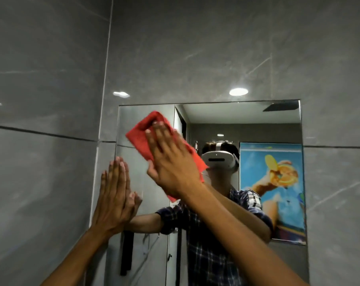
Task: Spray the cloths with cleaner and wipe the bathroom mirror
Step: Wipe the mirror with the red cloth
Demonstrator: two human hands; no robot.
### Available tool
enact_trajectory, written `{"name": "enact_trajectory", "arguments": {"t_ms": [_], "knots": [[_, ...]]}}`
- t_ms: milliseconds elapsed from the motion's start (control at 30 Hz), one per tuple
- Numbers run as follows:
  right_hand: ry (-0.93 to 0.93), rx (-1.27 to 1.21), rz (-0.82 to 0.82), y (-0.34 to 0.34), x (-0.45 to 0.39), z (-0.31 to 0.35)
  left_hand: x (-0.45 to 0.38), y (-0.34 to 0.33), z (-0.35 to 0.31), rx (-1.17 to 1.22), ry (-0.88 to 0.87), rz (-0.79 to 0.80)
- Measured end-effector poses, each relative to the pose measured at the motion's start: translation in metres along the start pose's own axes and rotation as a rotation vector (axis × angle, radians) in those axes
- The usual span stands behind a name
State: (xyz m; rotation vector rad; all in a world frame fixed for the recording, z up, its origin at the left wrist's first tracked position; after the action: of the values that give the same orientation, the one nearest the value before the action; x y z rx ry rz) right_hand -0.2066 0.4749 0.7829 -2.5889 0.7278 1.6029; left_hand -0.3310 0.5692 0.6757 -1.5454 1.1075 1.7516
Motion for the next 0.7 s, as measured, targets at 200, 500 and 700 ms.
{"name": "enact_trajectory", "arguments": {"t_ms": [200, 500, 700], "knots": [[-0.599, 0.094, -0.074, 0.017, 0.121, -0.106, 0.001, -0.004, 0.006, -0.010, 0.032, 0.000], [-0.121, 0.036, 0.082, -0.016, 0.152, 0.032, 0.009, -0.001, 0.000, -0.037, 0.089, 0.043], [-0.119, -0.316, 0.191, 0.004, 0.227, 0.030, 0.119, 0.001, -0.111, 0.500, 0.368, -0.115]]}}
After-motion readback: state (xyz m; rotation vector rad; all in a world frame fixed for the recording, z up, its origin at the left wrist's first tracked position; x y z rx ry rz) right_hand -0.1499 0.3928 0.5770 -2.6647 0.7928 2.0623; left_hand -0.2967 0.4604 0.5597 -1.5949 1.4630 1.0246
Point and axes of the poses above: each hand's wrist, its own x-axis away from the middle knuckle, its own y-axis out of the back of the hand, z = x × y, the point moved 8 cm from there along -x, towards the middle knuckle, and after that the axes turned 14 degrees about x, right-handed, at the moved point
